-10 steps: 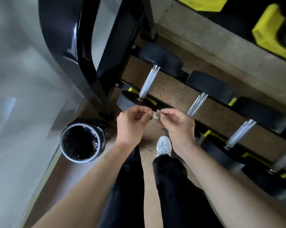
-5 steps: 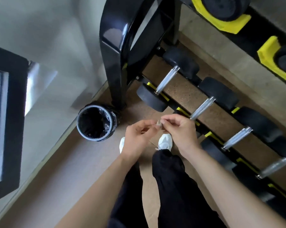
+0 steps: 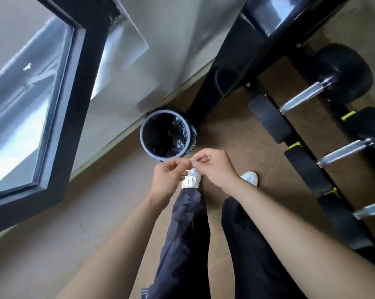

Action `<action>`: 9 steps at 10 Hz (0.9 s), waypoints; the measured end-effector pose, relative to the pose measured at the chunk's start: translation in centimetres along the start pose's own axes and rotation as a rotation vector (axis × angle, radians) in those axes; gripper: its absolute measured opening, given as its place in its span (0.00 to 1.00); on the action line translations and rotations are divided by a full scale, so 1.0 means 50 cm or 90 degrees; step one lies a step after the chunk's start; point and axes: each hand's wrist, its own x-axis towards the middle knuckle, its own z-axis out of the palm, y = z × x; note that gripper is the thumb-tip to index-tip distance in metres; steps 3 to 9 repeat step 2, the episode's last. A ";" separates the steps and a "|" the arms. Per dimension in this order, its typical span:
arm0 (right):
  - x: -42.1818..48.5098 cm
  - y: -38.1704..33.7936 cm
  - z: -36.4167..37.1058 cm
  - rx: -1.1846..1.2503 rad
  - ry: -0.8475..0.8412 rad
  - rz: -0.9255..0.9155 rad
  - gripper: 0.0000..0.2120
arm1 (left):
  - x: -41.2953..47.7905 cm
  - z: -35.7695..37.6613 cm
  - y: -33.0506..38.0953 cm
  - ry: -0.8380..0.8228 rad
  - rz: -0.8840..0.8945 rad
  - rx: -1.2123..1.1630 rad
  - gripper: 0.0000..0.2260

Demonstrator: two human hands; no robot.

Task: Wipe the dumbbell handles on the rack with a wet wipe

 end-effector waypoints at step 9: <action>0.110 -0.045 0.107 0.037 0.039 0.040 0.07 | 0.056 -0.093 -0.011 0.163 -0.026 -0.020 0.05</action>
